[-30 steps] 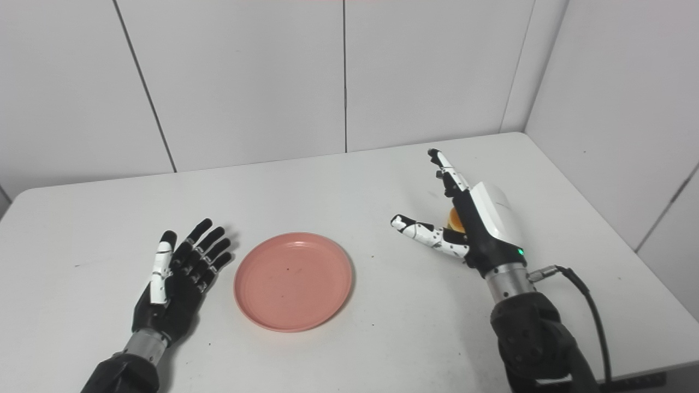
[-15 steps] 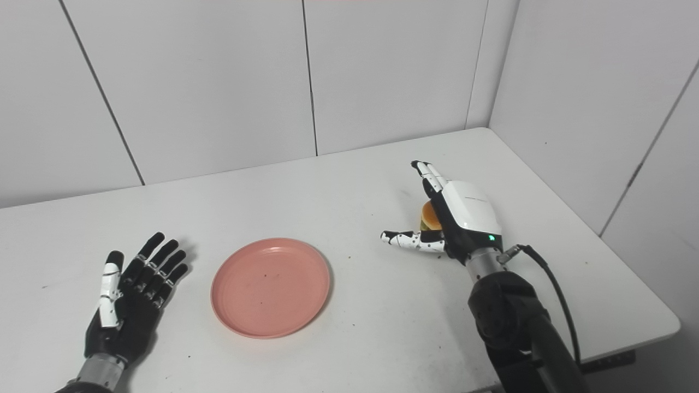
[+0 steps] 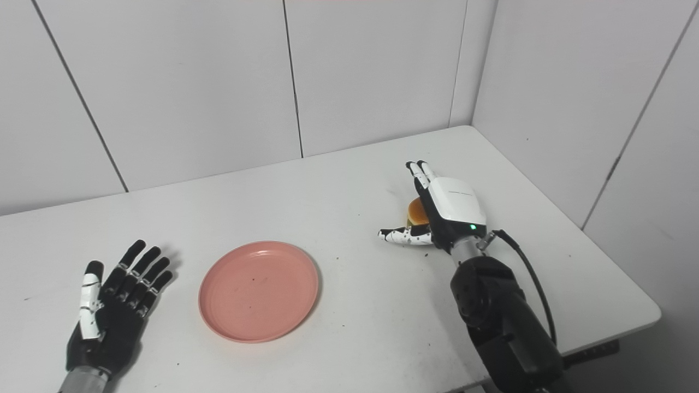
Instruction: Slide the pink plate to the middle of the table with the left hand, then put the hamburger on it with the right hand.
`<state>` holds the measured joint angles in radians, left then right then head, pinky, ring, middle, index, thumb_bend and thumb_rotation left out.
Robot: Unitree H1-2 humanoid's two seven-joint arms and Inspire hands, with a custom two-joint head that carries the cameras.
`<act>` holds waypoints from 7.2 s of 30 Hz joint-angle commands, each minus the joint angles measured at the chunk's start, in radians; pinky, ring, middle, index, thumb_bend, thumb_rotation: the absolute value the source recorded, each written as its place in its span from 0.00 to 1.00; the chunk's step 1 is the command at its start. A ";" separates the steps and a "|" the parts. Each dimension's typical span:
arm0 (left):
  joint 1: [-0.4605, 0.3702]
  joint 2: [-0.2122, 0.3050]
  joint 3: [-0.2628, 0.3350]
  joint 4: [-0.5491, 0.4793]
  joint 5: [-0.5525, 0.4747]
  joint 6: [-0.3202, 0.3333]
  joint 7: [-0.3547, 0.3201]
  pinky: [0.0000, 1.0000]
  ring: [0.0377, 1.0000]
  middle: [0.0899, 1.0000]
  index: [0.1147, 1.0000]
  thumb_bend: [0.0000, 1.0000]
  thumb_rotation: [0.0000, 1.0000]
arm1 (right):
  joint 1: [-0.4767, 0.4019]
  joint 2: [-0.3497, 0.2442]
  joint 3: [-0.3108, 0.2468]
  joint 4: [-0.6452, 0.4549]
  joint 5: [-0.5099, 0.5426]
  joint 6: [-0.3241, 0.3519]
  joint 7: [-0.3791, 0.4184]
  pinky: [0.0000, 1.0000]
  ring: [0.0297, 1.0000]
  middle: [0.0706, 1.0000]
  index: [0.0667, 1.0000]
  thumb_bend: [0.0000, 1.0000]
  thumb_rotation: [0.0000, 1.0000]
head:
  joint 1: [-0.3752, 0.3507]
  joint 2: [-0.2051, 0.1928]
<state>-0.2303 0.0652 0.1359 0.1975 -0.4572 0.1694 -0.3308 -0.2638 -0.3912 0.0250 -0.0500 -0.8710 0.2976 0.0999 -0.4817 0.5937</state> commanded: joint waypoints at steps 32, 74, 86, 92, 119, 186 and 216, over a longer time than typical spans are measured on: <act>0.018 0.011 0.000 -0.011 -0.004 0.030 0.005 0.91 0.87 0.86 0.85 0.51 1.00 | -0.157 -0.077 0.037 0.185 -0.003 0.081 -0.001 0.70 0.85 0.93 0.93 0.88 0.59 | 0.008 0.012; 0.022 0.003 -0.016 -0.021 0.008 0.012 0.006 0.93 0.89 0.87 0.85 0.53 1.00 | -0.165 -0.081 0.053 0.184 0.067 0.153 -0.035 0.34 0.40 0.40 0.47 0.53 0.00 | 0.029 0.013; 0.023 -0.014 -0.025 -0.030 0.026 0.008 0.025 0.92 0.89 0.87 0.85 0.54 1.00 | -0.148 -0.098 0.033 0.059 0.106 0.123 -0.048 0.31 0.37 0.39 0.51 0.52 0.00 | 0.077 0.012; 0.026 -0.027 -0.038 -0.045 0.036 0.012 0.037 0.92 0.89 0.87 0.85 0.55 1.00 | -0.155 -0.103 0.064 -0.045 0.111 0.119 -0.005 0.28 0.34 0.38 0.50 0.52 0.00 | 0.136 0.022; 0.033 -0.127 -0.121 -0.117 0.149 0.022 0.167 0.92 0.88 0.87 0.86 0.53 1.00 | -0.265 0.098 0.310 -0.140 0.026 0.051 0.110 0.24 0.31 0.37 0.50 0.52 0.00 | 0.424 0.068; 0.021 -0.143 -0.128 -0.136 0.200 0.042 0.198 0.90 0.88 0.86 0.84 0.57 1.00 | -0.218 0.218 0.506 0.009 -0.062 -0.002 0.114 0.36 0.52 0.68 0.58 0.61 0.18 | 0.466 0.103; 0.026 -0.145 -0.120 -0.150 0.181 0.051 0.191 0.90 0.89 0.87 0.86 0.56 1.00 | -0.156 0.211 0.393 -0.091 0.026 -0.113 0.010 0.59 0.72 0.89 0.95 0.91 0.95 | 0.463 0.097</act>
<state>-0.1907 -0.0825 0.0172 0.0681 -0.2737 0.2132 -0.1386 -0.4053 -0.1807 0.4413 -0.1044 -0.8651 0.2355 0.1517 -0.0200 0.6903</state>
